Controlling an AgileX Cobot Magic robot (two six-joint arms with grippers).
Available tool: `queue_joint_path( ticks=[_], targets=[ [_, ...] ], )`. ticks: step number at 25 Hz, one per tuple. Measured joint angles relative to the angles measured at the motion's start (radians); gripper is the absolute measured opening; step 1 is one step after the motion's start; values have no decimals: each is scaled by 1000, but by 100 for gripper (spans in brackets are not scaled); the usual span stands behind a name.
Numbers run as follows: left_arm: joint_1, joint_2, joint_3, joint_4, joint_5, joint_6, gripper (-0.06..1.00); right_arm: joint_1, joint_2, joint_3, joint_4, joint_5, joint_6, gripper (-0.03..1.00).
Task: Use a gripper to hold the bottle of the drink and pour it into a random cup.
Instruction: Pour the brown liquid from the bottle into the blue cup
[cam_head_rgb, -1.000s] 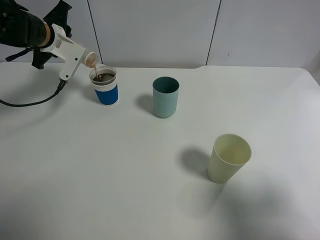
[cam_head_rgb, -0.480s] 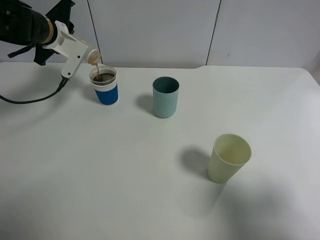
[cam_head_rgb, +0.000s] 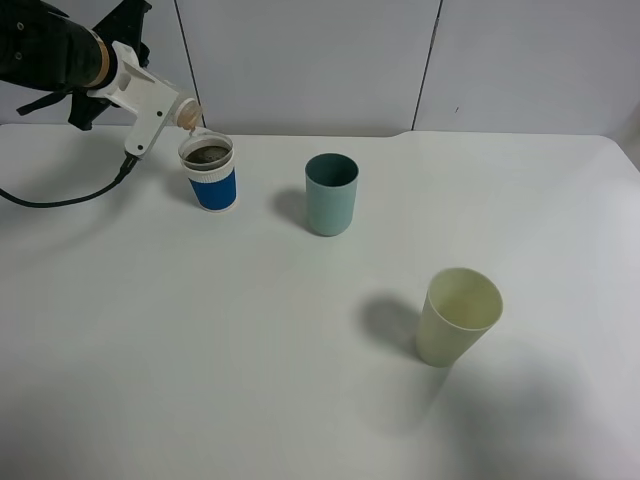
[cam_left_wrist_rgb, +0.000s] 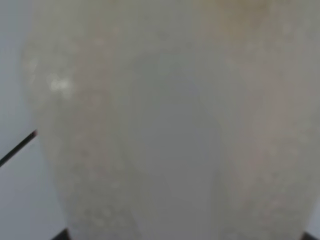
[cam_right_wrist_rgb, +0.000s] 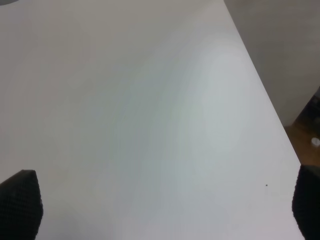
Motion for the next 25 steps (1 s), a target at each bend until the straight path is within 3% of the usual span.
queue_joint_path(
  ticks=[6,14,20,25],
  targets=[
    [-7,0,-1,0,5,-16,33,0,0,0,0,0,0,100],
    [-8,0,-33,-6,-13,-190,33,0,0,0,0,0,0,100],
    [-8,0,-33,-79,-37,-257,33,0,0,0,0,0,0,100],
    [-8,-2,-33,-189,-74,-325,33,0,0,0,0,0,0,100]
  ],
)
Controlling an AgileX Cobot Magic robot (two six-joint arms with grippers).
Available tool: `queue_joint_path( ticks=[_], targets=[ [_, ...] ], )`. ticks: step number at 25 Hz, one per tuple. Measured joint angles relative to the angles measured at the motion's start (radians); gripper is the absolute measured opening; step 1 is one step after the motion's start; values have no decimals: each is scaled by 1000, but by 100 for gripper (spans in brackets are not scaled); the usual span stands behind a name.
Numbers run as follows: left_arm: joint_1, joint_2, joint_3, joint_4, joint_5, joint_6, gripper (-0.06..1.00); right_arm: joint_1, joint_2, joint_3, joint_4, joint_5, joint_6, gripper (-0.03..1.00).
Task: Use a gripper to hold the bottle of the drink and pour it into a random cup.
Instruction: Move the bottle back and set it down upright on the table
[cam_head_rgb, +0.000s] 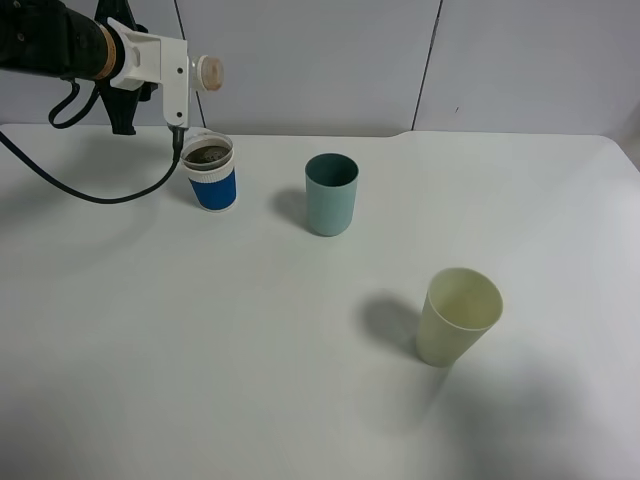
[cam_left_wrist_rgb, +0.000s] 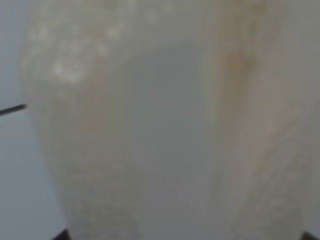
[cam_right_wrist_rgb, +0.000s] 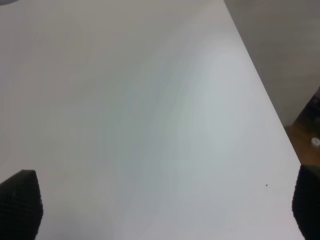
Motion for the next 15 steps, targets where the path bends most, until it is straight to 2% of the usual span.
queue_joint_path(
  ticks=[5,7,15],
  targets=[
    [2,-27,0,-100,-34,-63,33,0,0,0,0,0,0,100],
    [19,-48,0,-164,-69,-79,33,0,0,0,0,0,0,100],
    [59,-71,0,-256,-118,-143,33,0,0,0,0,0,0,100]
  ],
)
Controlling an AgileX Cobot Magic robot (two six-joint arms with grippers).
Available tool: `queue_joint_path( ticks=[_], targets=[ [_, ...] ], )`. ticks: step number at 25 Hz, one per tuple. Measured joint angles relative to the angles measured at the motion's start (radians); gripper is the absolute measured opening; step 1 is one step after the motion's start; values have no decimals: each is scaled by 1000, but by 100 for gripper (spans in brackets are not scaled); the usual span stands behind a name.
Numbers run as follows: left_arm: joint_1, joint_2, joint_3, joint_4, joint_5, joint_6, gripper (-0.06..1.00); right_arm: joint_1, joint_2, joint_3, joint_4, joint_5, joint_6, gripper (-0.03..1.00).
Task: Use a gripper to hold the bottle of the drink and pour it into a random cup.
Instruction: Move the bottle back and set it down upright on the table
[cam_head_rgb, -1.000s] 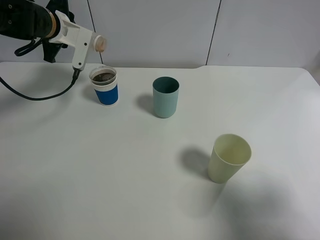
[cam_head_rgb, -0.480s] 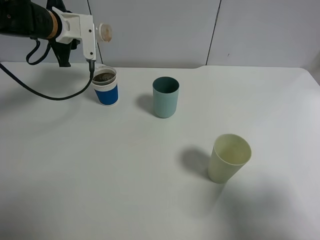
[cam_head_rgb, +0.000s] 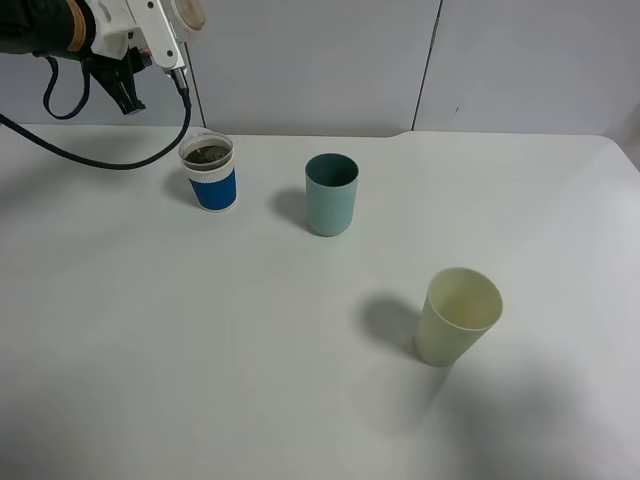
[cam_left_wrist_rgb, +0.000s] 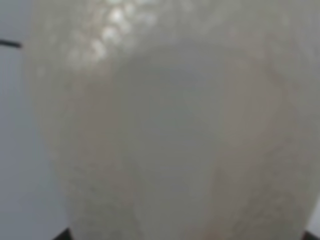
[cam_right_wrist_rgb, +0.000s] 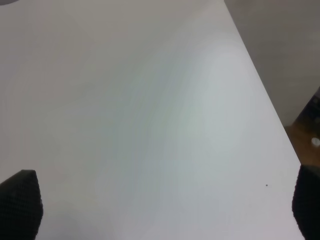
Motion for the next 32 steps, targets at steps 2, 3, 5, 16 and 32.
queue_joint_path(
  ticks=[2,3,5,16,32],
  targets=[
    [17,-1,12,-55,-45,-14,33,0,0,0,0,0,0,100],
    [25,-3,20,-73,-61,-15,33,0,0,0,0,0,0,100],
    [39,-9,41,-100,-91,-16,33,0,0,0,0,0,0,100],
    [152,-87,218,-354,-331,14,33,0,0,0,0,0,0,100],
    [220,-88,324,-690,-646,35,33,0,0,0,0,0,0,100]
  ],
)
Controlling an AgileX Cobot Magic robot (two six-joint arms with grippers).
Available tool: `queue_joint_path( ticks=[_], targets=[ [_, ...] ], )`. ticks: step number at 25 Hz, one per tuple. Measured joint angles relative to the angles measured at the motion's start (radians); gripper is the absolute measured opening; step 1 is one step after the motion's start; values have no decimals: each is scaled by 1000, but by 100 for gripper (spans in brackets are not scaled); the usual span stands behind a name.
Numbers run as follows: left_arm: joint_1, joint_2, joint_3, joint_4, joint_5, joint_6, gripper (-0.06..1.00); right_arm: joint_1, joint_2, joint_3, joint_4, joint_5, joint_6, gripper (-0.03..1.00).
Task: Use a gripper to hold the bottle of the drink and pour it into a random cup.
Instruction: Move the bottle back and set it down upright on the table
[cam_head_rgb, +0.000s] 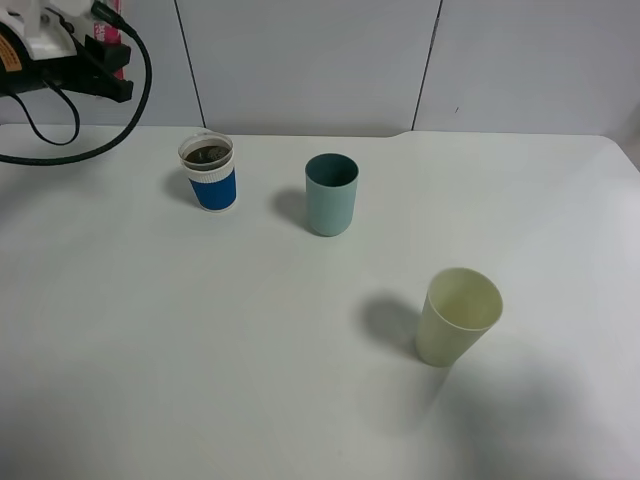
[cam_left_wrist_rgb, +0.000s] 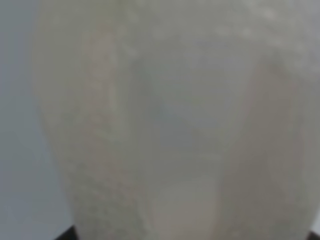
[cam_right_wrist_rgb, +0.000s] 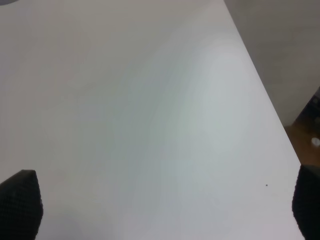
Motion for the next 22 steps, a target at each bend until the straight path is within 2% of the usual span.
queue_joint_path(
  ticks=[6,11,16,22],
  targets=[
    [68,0,155,-91,-138,51,33,0,0,0,0,0,0,100],
    [81,31,262,-164,-284,97,33,0,0,0,0,0,0,100],
    [81,130,314,-203,-427,101,33,0,0,0,0,0,0,100],
    [81,263,331,-226,-553,101,33,0,0,0,0,0,0,100]
  ],
)
